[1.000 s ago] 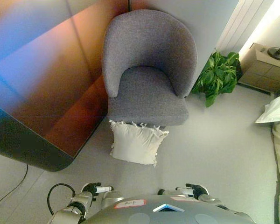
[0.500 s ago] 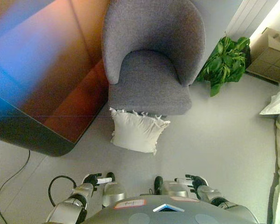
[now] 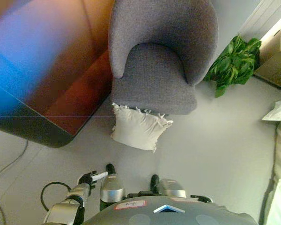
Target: Pick up the pillow and put it on the sofa.
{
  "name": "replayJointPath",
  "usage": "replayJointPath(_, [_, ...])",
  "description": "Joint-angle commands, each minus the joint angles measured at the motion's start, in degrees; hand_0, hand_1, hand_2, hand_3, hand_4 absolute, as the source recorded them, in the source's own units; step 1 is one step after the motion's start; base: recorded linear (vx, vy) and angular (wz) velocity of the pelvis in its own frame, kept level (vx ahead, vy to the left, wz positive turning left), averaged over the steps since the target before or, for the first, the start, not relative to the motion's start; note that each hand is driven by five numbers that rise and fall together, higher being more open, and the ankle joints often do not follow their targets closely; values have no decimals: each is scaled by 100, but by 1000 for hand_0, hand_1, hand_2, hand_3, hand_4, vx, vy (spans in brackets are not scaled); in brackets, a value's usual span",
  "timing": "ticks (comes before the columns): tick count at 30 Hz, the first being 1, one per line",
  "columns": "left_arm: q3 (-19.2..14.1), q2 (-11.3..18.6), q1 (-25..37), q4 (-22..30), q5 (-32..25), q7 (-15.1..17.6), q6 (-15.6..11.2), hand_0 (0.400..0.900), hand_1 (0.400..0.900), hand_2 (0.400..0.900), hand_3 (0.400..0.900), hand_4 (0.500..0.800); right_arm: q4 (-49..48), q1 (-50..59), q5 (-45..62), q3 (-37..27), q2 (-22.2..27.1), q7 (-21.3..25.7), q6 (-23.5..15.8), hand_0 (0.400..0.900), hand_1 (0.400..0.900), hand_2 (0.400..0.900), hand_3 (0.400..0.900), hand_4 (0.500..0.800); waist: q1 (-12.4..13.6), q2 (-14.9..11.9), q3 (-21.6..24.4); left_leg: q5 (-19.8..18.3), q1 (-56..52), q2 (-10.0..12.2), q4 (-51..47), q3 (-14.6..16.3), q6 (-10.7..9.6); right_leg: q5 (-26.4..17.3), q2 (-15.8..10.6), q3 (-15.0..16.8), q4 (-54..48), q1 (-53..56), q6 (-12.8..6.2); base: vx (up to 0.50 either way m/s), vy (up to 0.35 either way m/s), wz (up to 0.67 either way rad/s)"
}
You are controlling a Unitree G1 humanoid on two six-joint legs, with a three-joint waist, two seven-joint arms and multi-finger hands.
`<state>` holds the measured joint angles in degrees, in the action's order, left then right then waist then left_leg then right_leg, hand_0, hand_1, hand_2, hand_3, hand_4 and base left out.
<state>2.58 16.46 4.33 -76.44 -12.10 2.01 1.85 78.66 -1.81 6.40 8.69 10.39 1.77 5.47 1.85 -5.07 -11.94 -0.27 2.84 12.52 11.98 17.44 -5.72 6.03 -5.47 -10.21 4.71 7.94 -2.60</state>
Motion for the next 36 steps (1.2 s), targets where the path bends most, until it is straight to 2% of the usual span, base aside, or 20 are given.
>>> replayJointPath(1, [295, 40, -370, -123, 292, 131, 118, 900, 900, 900, 900, 800, -368, 96, 128, -41, 460, 56, -105, 900, 900, 900, 900, 800, 78, 367, 150, 1020, 1439, 86, -159, -62, -89, 1585, 426, -158, 1526, 521, 105, 235, 53, -6])
replayJointPath(3, [320, 167, -215, -78, 395, 104, 189, 900, 900, 900, 900, 800, -394, 164, 116, 35, 479, -105, -265, 900, 900, 900, 900, 800, 127, 346, 67, 1003, 1628, 341, 177, 63, -119, 1579, 317, -369, 1633, 427, 152, 226, 64, -4])
replayJointPath(5, [417, 223, -148, -62, 468, 168, 151, 900, 900, 900, 900, 800, -498, 316, 141, 139, 487, -155, -393, 900, 900, 900, 900, 800, 228, 322, 20, 1013, 1919, 317, 494, -175, -128, 1549, 188, -400, 1612, 360, 119, 204, 56, -21])
replayJointPath(9, [676, 314, -16, 82, 322, 141, 212, 900, 900, 900, 900, 800, -876, 546, 306, 427, 566, -229, -634, 900, 900, 900, 900, 800, 259, 391, -89, 1188, 2360, 577, 729, -284, -285, 1610, 156, -372, 1727, 82, 178, 118, 39, -21])
replayJointPath(13, [691, 258, -81, 188, 179, 93, 360, 900, 900, 900, 900, 800, -1068, 424, 84, 509, 569, -240, -807, 900, 900, 900, 900, 800, 204, 453, -150, 1245, 2379, 667, 774, -317, -329, 1604, 134, -358, 1805, -32, 176, 161, 44, 0])
replayJointPath(15, [700, 218, -160, 207, 146, 74, 390, 900, 900, 900, 900, 800, -1109, 374, 137, 538, 569, -331, -870, 900, 900, 900, 900, 800, 206, 472, -175, 1317, 2477, 719, 992, -439, -371, 1640, 122, -359, 1808, -25, 206, 153, 71, 13])
replayJointPath(20, [523, 105, -383, 98, 307, 31, 309, 900, 900, 900, 900, 800, -1022, 455, 202, 445, 531, -315, -815, 900, 900, 900, 900, 800, 263, 330, -148, 704, 2460, 716, 1790, -609, -152, 1593, -80, -375, 1823, 106, 89, 207, 160, 8])
replayJointPath(22, [415, 86, -466, 50, 431, 47, 282, 900, 900, 900, 900, 800, -972, 469, 150, 312, 529, -320, -749, 900, 900, 900, 900, 800, 316, 233, -59, 218, 2322, 610, 1991, -528, 47, 1539, -233, -409, 1783, 318, -45, 381, 228, -1])
replayJointPath(24, [317, 123, -504, 2, 669, 55, 239, 900, 900, 900, 900, 800, -883, 477, 113, 148, 535, -359, -623, 900, 900, 900, 900, 800, 352, 108, 109, -298, 2053, 389, 2039, -337, 301, 1165, -441, -388, 1873, 506, -246, 433, 237, 2])
replayJointPath(25, [303, 151, -505, -16, 801, 45, 200, 900, 900, 900, 900, 800, -841, 457, 113, 83, 540, -365, -604, 900, 900, 900, 900, 800, 362, 67, 184, -397, 1997, 283, 2038, -275, 408, 951, -470, -355, 2016, 586, -307, 379, 193, 8])
replayJointPath(26, [321, 190, -502, -16, 932, 32, 189, 900, 900, 900, 900, 800, -783, 434, 112, 25, 548, -386, -622, 900, 900, 900, 900, 800, 372, 0, 275, -502, 1915, 111, 1997, -200, 510, 434, -520, -284, 2220, 598, -386, 369, 171, 10])
replayJointPath(28, [375, 257, -449, -15, 1100, 61, 177, 900, 900, 900, 900, 800, -745, 436, 109, -48, 565, -387, -671, 900, 900, 900, 900, 800, 363, -31, 389, -572, 1653, -125, 1739, -111, 582, -124, -656, -312, 2430, 433, -478, 315, 130, 2])
replayJointPath(30, [404, 360, -338, -8, 1126, 29, 193, 900, 900, 900, 900, 800, -721, 476, 119, -67, 603, -413, -751, 900, 900, 900, 900, 800, 326, 36, 448, -577, 1376, -188, 1462, -73, 552, -114, -833, -540, 2139, 239, -446, 248, 16, -8])
replayJointPath(33, [553, 448, -100, 89, 936, -12, 287, 900, 900, 900, 900, 800, -747, 538, 114, 11, 595, -446, -872, 900, 900, 900, 900, 800, 186, 202, 431, -458, 929, -71, 1068, -75, 338, -66, -1047, -691, 1164, -93, -448, 136, -146, 6])
replayJointPath(36, [768, 454, 82, 218, 672, -18, 373, 900, 900, 900, 900, 800, -862, 666, 152, 140, 636, -373, -937, 900, 900, 900, 900, 800, -15, 275, 376, -407, 534, 32, 696, -145, 114, -1031, -1368, -386, 140, -640, -685, 75, -249, 35])
